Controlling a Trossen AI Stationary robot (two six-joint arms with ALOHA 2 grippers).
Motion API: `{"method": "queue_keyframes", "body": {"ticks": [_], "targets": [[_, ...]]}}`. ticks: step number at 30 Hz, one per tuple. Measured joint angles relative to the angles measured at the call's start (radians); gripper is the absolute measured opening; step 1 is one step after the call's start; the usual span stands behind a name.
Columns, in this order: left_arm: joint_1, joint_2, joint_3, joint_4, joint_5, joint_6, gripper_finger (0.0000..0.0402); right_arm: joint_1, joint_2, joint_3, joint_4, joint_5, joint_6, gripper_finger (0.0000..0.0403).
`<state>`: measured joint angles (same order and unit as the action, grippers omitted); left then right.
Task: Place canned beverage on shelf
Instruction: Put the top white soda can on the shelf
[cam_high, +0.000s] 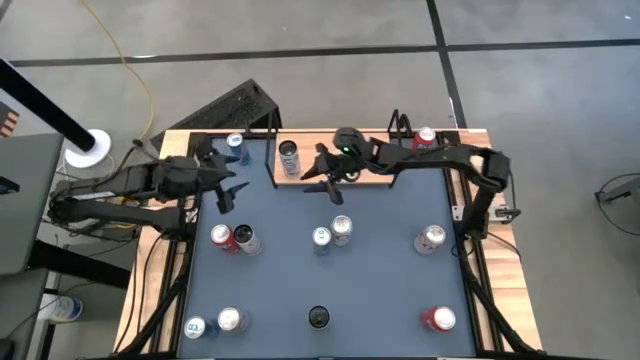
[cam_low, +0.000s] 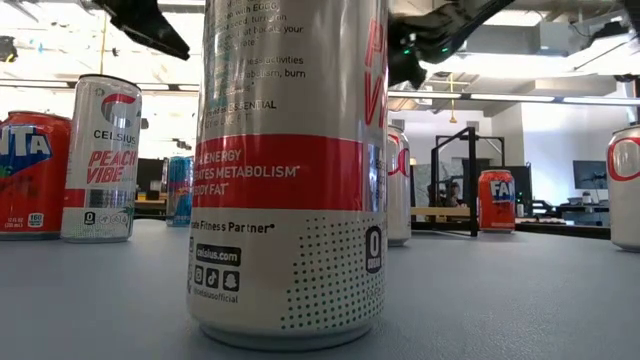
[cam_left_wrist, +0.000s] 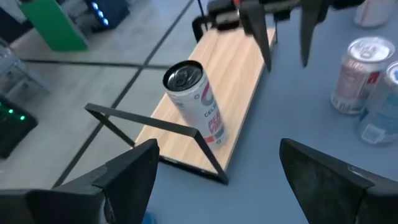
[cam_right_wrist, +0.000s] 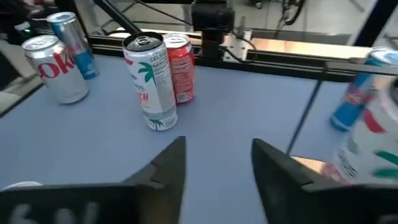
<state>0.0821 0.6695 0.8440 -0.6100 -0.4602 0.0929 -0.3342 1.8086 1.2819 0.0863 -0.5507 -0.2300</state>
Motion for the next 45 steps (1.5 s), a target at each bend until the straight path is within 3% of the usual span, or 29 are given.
{"method": "queue_keyframes", "body": {"ticks": [5,7,14,40,45], "targets": [[-0.002,-0.088,-0.084,0.046,0.007,-0.001,0.0323,-0.036,0.066,0.07,-0.022,-0.063,-0.022,0.0039],[-0.002,-0.108,-0.098,0.047,0.007,-0.001,0.0323,-0.048,0.098,0.091,-0.012,-0.063,-0.023,0.0011],[-0.001,-0.119,-0.105,0.047,0.018,-0.008,0.0323,-0.07,0.176,0.158,-0.012,-0.064,-0.003,0.0002],[-0.001,-0.118,-0.105,0.048,0.032,-0.01,0.0322,-0.079,0.208,0.171,0.11,-0.022,0.039,0.0],[-0.001,-0.118,-0.105,0.048,0.032,-0.011,0.0322,-0.079,0.208,0.171,0.134,0.027,0.039,0.0]]}}
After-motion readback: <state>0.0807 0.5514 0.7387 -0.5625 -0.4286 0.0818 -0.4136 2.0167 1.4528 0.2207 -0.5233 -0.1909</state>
